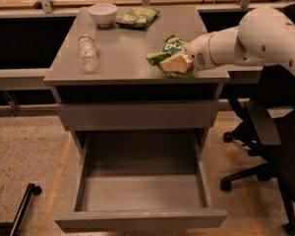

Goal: Place green rice chip bag into middle drawer

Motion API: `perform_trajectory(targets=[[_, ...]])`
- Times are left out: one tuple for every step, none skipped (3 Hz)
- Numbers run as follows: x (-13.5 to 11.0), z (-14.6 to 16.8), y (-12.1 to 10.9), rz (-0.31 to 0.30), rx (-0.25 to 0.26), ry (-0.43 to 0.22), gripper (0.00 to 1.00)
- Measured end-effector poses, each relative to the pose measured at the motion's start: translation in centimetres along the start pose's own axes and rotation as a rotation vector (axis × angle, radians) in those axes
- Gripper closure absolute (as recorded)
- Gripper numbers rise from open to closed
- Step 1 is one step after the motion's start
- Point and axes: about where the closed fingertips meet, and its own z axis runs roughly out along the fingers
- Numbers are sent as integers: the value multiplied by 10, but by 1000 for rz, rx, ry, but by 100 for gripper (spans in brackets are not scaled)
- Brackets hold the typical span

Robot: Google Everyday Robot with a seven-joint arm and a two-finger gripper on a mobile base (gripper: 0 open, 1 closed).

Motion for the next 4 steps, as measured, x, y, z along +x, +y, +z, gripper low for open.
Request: perform_trajectory(targets=[[-2, -43, 27, -38, -18, -15, 100], [16, -87, 48, -79, -50, 1, 100], [47, -99, 57, -63, -125, 56, 100], [54, -100, 68, -62, -172, 81, 100]])
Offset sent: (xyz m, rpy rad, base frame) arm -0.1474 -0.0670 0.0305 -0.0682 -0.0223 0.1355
